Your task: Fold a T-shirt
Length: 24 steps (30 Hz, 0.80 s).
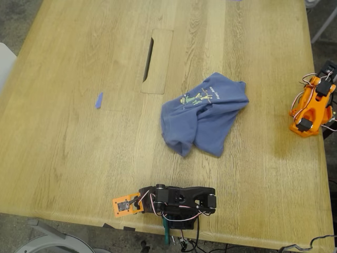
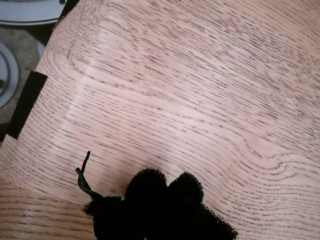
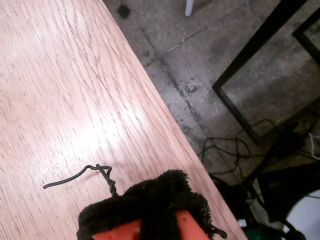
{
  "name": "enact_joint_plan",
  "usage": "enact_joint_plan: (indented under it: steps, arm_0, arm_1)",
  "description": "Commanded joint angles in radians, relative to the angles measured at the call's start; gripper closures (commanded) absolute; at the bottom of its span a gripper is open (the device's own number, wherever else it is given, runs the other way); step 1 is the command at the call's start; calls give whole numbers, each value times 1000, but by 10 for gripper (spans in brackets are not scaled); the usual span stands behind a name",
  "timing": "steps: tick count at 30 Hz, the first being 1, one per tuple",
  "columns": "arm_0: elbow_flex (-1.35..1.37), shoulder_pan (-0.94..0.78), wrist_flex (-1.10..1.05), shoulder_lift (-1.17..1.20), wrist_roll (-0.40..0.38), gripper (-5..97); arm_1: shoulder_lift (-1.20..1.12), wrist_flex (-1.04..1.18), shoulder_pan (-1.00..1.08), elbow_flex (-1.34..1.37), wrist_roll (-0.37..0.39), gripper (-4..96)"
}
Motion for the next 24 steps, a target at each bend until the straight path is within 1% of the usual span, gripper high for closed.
enact_joint_plan:
  steps: [1, 9, 12, 17, 20, 24]
  arm_0:
    - [-12, -9, 12, 110, -8, 918]
    - [-12, -11, 12, 110, -8, 918]
    - [-12, -5, 12, 110, 14, 918]
    - [-12, 0, 12, 110, 26, 916]
    - [-12, 3, 12, 110, 26, 916]
    - [-12, 3, 12, 110, 25, 916]
  arm_1:
    - [9, -41, -9, 67, 2, 913]
    - [9, -66, -83, 67, 5, 912]
    - [9, -61, -94, 67, 0, 912]
    - [9, -55, -77, 67, 0, 912]
    - [9, -66, -54, 67, -14, 912]
    - [9, -43, -35, 67, -6, 912]
